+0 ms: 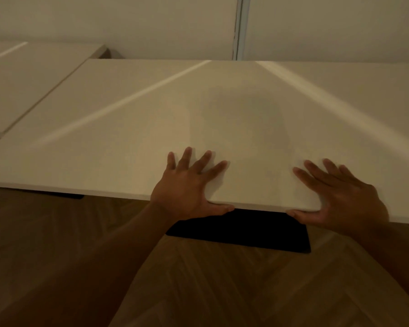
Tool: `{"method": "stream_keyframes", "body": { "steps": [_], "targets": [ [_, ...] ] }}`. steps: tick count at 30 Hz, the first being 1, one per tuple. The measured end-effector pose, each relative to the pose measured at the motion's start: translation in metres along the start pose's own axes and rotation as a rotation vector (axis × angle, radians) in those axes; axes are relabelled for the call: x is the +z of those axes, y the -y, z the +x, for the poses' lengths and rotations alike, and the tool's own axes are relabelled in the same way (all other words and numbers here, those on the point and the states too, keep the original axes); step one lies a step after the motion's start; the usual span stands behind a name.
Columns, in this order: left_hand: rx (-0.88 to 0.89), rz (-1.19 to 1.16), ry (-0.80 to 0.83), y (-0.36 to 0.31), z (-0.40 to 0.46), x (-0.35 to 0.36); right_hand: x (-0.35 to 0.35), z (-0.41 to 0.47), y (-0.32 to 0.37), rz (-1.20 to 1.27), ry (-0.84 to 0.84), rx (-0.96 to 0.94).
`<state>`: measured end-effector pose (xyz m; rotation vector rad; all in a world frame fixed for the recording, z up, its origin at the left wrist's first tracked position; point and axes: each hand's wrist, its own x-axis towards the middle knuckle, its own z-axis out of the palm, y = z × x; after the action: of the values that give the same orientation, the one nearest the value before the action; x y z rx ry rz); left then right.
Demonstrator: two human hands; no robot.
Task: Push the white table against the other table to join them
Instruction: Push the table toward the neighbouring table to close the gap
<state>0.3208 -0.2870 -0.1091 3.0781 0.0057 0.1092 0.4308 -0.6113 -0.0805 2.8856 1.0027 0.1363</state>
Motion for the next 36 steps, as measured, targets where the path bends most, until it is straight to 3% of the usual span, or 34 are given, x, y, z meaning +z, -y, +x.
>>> {"method": "stream_keyframes", "body": {
  "steps": [4, 19, 36],
  "targets": [
    [0.021, 0.020, -0.022, 0.003, 0.002, -0.001, 0.003, 0.003, -0.001, 0.044, 0.048, -0.005],
    [0.057, 0.029, -0.096, 0.027, 0.014, 0.003, 0.008, 0.017, 0.015, -0.001, -0.032, -0.004],
    [0.051, 0.106, -0.084, 0.026, 0.015, 0.001, 0.019, 0.019, 0.006, 0.071, -0.048, 0.023]
  ]
}}
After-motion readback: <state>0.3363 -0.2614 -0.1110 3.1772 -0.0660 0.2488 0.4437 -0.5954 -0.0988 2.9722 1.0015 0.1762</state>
